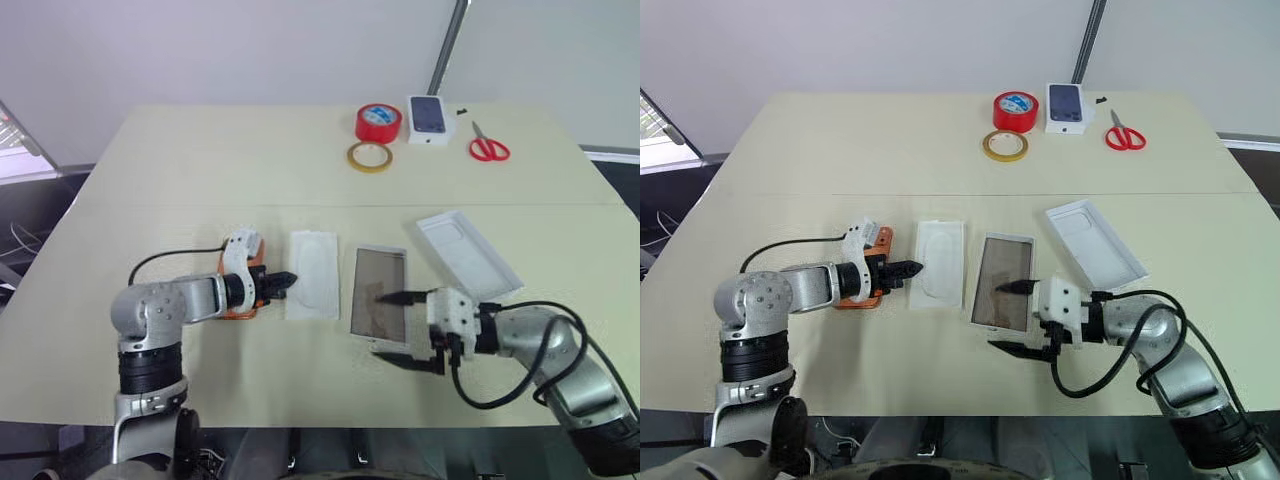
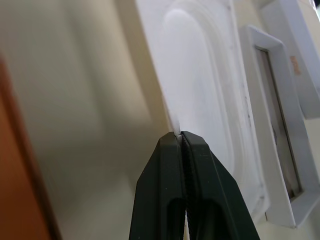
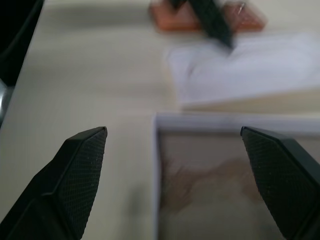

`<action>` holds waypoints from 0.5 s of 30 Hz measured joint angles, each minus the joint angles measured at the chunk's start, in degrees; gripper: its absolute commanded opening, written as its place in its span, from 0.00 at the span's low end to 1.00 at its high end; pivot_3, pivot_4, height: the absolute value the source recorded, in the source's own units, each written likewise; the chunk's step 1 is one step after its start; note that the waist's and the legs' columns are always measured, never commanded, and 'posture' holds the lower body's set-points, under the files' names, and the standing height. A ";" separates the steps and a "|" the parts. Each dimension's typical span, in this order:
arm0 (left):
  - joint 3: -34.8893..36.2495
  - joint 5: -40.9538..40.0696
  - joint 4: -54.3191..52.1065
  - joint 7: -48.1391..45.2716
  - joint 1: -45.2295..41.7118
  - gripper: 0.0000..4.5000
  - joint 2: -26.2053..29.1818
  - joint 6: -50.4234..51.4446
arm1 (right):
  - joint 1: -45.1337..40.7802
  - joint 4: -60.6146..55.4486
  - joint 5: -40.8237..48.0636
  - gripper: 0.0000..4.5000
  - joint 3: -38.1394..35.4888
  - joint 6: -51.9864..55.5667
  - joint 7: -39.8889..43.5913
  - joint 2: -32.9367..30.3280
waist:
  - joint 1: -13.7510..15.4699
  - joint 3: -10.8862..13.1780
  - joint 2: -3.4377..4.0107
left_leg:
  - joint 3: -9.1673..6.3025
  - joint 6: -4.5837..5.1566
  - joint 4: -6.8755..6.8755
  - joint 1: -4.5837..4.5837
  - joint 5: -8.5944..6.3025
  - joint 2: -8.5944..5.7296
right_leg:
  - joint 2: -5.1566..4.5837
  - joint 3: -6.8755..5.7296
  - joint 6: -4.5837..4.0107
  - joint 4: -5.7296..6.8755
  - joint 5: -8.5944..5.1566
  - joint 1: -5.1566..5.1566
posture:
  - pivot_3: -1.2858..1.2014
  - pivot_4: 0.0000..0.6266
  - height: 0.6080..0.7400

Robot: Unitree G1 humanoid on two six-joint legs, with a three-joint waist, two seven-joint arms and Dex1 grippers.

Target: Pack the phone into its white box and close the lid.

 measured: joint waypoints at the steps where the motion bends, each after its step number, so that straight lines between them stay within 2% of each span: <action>1: -0.64 0.00 -0.05 -0.33 0.12 0.01 0.01 -0.56 | -0.08 1.14 -1.60 1.00 0.59 -0.84 0.13 -0.24 | 0.12 0.00 -0.01 | 0.00 0.00 0.00 -0.01 0.00 0.00 | 0.00 0.00 0.00 0.00 0.00 -0.01 | 0.52 0.24 1.00; 3: -1.13 0.03 0.02 -0.54 0.55 0.00 0.04 -1.43 | -0.40 3.32 -3.79 0.88 1.44 -2.42 0.31 -0.28 | 0.20 0.01 -0.01 | 0.00 0.00 0.00 -0.07 0.00 0.00 | 0.00 0.00 0.00 0.00 0.00 -0.09 | 0.52 0.24 1.00; 5: -0.87 0.01 0.34 -0.43 0.60 0.00 -0.12 -1.58 | -1.48 4.81 -4.23 0.71 2.05 -2.68 0.49 0.05 | 0.20 0.01 -0.01 | 0.00 0.00 -0.01 -0.10 0.00 0.00 | 0.00 0.00 0.00 0.00 0.00 -0.11 | 0.52 0.24 1.00; 11: 3.80 -1.63 2.96 0.31 -0.28 0.00 -2.32 -0.38 | -4.63 5.83 -5.10 0.01 3.24 -3.11 0.01 2.40 | 0.29 0.03 -0.06 | 0.00 0.01 0.00 -0.13 0.00 0.00 | 0.00 0.00 0.00 0.00 0.00 -0.13 | 0.52 0.24 1.00; 15: 8.36 -3.05 4.72 1.35 -3.38 0.00 -3.30 1.42 | -5.90 6.56 -5.89 0.01 4.20 -3.89 -0.42 3.45 | 0.31 0.05 -0.08 | 0.00 0.00 0.00 -0.14 0.01 0.00 | 0.00 -0.01 0.01 0.00 0.00 -0.15 | 0.52 0.24 1.00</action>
